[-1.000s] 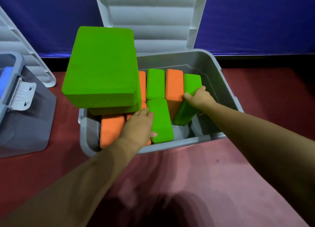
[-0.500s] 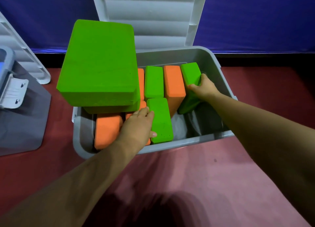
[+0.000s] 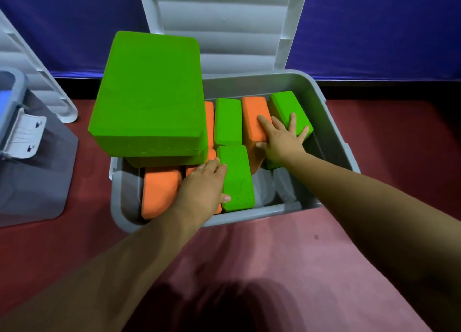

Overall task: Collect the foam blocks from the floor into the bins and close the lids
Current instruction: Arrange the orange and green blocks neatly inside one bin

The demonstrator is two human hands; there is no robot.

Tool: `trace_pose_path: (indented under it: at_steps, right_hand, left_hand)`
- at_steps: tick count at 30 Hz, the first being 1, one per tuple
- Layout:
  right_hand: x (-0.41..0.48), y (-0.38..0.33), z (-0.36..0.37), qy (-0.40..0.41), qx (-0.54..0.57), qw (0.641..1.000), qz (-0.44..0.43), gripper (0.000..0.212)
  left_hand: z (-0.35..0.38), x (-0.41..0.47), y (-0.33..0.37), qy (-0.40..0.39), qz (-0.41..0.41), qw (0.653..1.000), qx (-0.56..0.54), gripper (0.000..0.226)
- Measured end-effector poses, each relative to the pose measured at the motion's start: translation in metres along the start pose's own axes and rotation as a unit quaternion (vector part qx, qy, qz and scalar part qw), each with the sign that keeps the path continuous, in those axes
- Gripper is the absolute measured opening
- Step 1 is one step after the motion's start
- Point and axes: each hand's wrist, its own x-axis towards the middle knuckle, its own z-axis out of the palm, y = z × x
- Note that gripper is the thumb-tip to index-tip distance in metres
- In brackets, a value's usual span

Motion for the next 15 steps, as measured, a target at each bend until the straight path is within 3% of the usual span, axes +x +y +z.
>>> trace_pose_path:
  at_steps: [6,8,11,13,15]
  right_hand:
    - [-0.006,0.002,-0.031,-0.119,-0.025,0.993,0.01,0.081]
    - [-0.014,-0.008,-0.038,-0.122,0.002,0.993,0.006,0.081]
    - [-0.03,-0.044,-0.053,-0.007,0.074,0.997,-0.025,0.067]
    - [-0.043,-0.075,-0.072,0.069,0.173,0.98,-0.075,0.052]
    - [-0.058,-0.104,-0.093,0.091,0.256,0.956,-0.107,0.04]
  left_hand:
    - [-0.015,-0.001,-0.002,-0.023,0.01,0.999,-0.044,0.077]
    - [-0.025,-0.005,-0.006,-0.044,0.017,0.995,-0.083,0.073]
    - [-0.048,-0.016,-0.009,-0.038,0.044,0.987,-0.147,0.06]
    - [-0.078,-0.026,-0.009,0.016,0.075,0.975,-0.208,0.042]
    - [-0.116,-0.035,-0.013,0.1,0.096,0.952,-0.274,0.02]
